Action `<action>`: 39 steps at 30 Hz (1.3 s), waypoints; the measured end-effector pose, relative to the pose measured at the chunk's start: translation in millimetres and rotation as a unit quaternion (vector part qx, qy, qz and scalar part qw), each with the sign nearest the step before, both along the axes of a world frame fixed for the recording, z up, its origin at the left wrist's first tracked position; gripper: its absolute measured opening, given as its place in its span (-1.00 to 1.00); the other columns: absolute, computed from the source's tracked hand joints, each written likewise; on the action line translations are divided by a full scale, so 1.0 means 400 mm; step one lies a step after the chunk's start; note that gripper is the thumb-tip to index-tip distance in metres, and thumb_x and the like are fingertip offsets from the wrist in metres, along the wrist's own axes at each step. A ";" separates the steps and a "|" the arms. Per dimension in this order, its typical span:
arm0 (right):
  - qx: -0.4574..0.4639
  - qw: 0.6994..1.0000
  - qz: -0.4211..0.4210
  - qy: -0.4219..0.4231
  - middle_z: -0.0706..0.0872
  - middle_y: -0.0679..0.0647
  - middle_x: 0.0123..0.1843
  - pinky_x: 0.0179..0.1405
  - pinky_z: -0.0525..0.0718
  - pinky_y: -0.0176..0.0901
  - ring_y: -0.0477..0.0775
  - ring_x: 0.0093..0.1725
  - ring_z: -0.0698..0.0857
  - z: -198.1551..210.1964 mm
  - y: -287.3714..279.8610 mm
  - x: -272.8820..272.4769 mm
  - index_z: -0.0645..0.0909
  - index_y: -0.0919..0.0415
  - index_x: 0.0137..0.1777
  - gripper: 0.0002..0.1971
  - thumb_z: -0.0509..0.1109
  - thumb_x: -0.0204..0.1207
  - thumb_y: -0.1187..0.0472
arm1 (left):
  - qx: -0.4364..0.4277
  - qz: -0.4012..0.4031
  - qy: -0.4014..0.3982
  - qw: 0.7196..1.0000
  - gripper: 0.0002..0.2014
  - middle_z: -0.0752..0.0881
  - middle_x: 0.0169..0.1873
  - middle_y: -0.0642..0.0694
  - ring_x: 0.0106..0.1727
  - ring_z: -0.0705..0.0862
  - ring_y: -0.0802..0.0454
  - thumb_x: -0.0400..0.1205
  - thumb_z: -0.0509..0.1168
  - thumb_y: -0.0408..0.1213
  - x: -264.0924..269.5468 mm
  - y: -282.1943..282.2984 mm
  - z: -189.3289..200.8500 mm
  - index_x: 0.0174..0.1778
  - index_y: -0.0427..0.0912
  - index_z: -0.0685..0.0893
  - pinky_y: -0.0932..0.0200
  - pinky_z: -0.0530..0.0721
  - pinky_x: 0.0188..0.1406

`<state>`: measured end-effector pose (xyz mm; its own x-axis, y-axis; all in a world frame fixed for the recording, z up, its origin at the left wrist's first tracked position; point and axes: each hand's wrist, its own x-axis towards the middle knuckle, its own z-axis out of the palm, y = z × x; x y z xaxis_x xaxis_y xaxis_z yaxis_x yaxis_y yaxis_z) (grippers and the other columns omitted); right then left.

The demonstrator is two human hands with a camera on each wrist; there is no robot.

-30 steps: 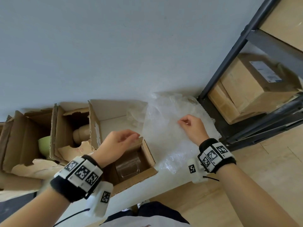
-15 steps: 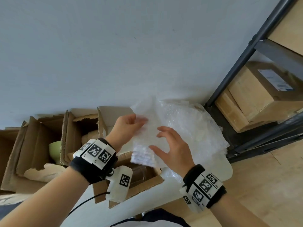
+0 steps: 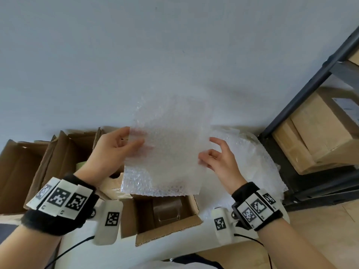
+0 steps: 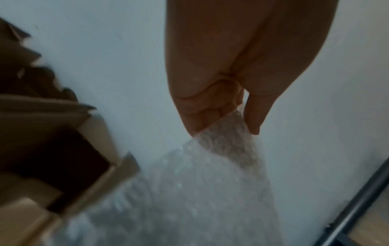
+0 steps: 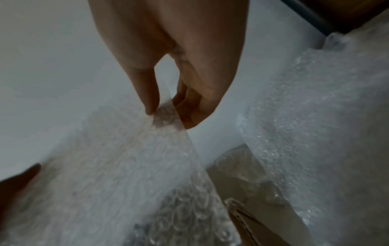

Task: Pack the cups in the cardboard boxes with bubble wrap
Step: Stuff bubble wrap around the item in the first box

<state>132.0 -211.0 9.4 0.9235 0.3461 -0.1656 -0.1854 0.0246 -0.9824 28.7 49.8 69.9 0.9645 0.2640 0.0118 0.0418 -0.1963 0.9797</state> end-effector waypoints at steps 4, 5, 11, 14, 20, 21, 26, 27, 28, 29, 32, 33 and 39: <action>-0.013 0.991 0.088 -0.095 0.72 0.05 -0.31 -0.03 0.72 -0.23 0.18 -0.18 0.79 0.032 0.011 0.003 0.44 -0.05 0.46 -0.40 0.46 0.48 0.42 | 0.011 0.084 0.005 0.996 -0.34 0.84 -0.24 -0.03 -0.11 0.81 0.09 0.35 0.48 -0.02 -0.039 0.038 -0.030 0.39 0.18 0.45 0.08 0.72 -0.05; -0.030 0.986 0.116 -0.114 0.73 0.02 -0.31 -0.04 0.72 -0.24 0.14 -0.19 0.79 0.039 0.013 0.005 0.47 -0.01 0.45 -0.41 0.47 0.47 0.42 | 0.008 0.086 -0.003 0.996 -0.37 0.84 -0.25 -0.03 -0.12 0.81 0.11 0.39 0.48 -0.08 -0.049 0.044 -0.034 0.38 0.25 0.45 0.20 0.72 -0.11; -0.154 0.958 0.116 -0.213 0.75 -0.10 -0.18 -0.02 0.67 -0.33 -0.04 -0.13 0.77 0.079 0.040 0.027 0.69 -0.04 -0.09 -0.82 0.52 0.44 0.29 | 0.089 0.120 -0.021 0.989 -0.84 0.83 -0.25 0.12 -0.13 0.79 0.21 0.47 0.47 -0.25 -0.087 0.052 -0.047 -0.16 0.16 0.81 0.52 0.63 -0.15; -0.186 0.925 0.125 -0.306 0.65 -0.02 -0.03 0.08 0.62 -0.39 -0.11 -0.02 0.68 0.107 0.059 0.031 0.68 0.10 -0.12 -0.96 0.47 0.50 0.25 | 0.102 0.138 -0.002 0.985 -0.89 0.82 -0.26 0.13 -0.17 0.77 0.24 0.51 0.45 -0.25 -0.096 0.050 -0.047 -0.18 0.09 0.78 0.41 0.68 -0.12; -0.230 0.869 0.194 -0.393 0.62 0.06 0.19 0.31 0.49 -0.27 -0.05 0.21 0.61 0.174 0.113 0.014 0.67 0.29 -0.06 -0.93 0.41 0.55 0.28 | 0.358 0.063 0.118 0.924 -0.32 0.45 0.39 0.03 0.49 0.30 0.00 0.27 0.30 0.37 -0.088 0.010 -0.026 0.27 0.11 0.57 -0.07 0.34 0.45; -0.228 0.863 0.205 -0.402 0.64 0.09 0.18 0.30 0.48 -0.32 -0.03 0.21 0.62 0.183 0.123 0.008 0.66 0.31 -0.06 -0.92 0.41 0.55 0.28 | 0.383 0.031 0.108 0.917 -0.25 0.46 0.42 0.02 0.50 0.33 -0.02 0.29 0.30 0.38 -0.082 -0.009 -0.019 0.36 0.08 0.52 -0.13 0.35 0.48; -0.181 0.870 0.157 -0.430 0.55 0.15 0.33 0.41 0.36 -0.41 0.02 0.39 0.52 0.204 0.151 -0.010 0.58 0.32 0.17 -0.68 0.51 0.48 0.22 | 0.333 0.065 -0.012 0.941 -0.94 0.66 -0.42 0.05 -0.37 0.63 0.11 0.61 0.33 -0.15 -0.054 -0.059 -0.008 -0.12 -0.02 0.66 0.10 0.55 -0.37; -0.171 0.890 0.139 -0.399 0.46 0.12 0.41 0.47 0.33 -0.34 -0.02 0.46 0.43 0.202 0.147 -0.009 0.47 0.28 0.33 -0.47 0.55 0.42 0.11 | 0.287 0.088 -0.025 0.953 -0.91 0.64 -0.47 0.03 -0.44 0.59 0.12 0.62 0.34 -0.17 -0.055 -0.059 -0.001 -0.19 -0.04 0.66 0.12 0.52 -0.45; -0.166 0.916 0.130 -0.341 0.37 0.05 0.49 0.52 0.30 -0.28 -0.08 0.52 0.34 0.200 0.141 -0.007 0.34 0.21 0.46 -0.25 0.57 0.35 -0.02 | 0.222 0.102 -0.035 0.969 -0.90 0.70 -0.44 0.00 -0.41 0.63 0.13 0.60 0.35 -0.15 -0.058 -0.057 0.007 -0.19 -0.05 0.70 0.15 0.58 -0.44; -0.161 0.941 0.131 -0.268 0.29 -0.02 0.55 0.55 0.27 -0.21 -0.13 0.56 0.26 0.198 0.137 -0.007 0.23 0.14 0.53 -0.10 0.56 0.26 -0.14 | 0.140 0.105 -0.046 0.983 -0.93 0.77 -0.35 0.00 -0.33 0.71 0.16 0.58 0.36 -0.14 -0.063 -0.055 0.017 -0.14 -0.01 0.74 0.24 0.66 -0.38; -0.107 0.965 0.217 -0.098 0.56 -0.03 0.44 0.51 0.42 0.01 -0.09 0.47 0.48 0.180 0.124 -0.010 0.46 0.01 0.42 -0.24 0.54 0.20 -0.18 | -0.043 0.083 -0.058 0.994 -0.88 0.83 -0.13 0.01 -0.09 0.80 0.06 0.53 0.37 -0.15 -0.080 -0.055 0.037 -0.06 0.02 0.76 0.30 0.73 -0.19; -0.076 0.962 0.252 -0.071 0.73 -0.10 0.22 0.38 0.56 -0.09 -0.11 0.30 0.64 0.169 0.122 -0.013 0.64 -0.10 0.21 -0.54 0.53 0.28 -0.09 | -0.067 0.077 -0.057 0.993 -0.86 0.83 -0.10 -0.02 -0.06 0.80 0.01 0.53 0.37 -0.16 -0.083 -0.056 0.037 -0.04 0.00 0.77 0.27 0.74 -0.17; 0.031 0.962 0.271 -0.010 0.85 0.04 -0.09 -0.18 0.72 -0.30 -0.04 -0.12 0.82 0.123 0.120 -0.035 0.81 -0.05 -0.22 -0.81 0.42 0.39 0.25 | -0.101 0.020 -0.025 0.994 -0.83 0.83 -0.09 -0.01 -0.06 0.80 0.07 0.58 0.27 -0.16 -0.105 -0.040 0.016 -0.04 0.01 0.77 0.33 0.72 -0.21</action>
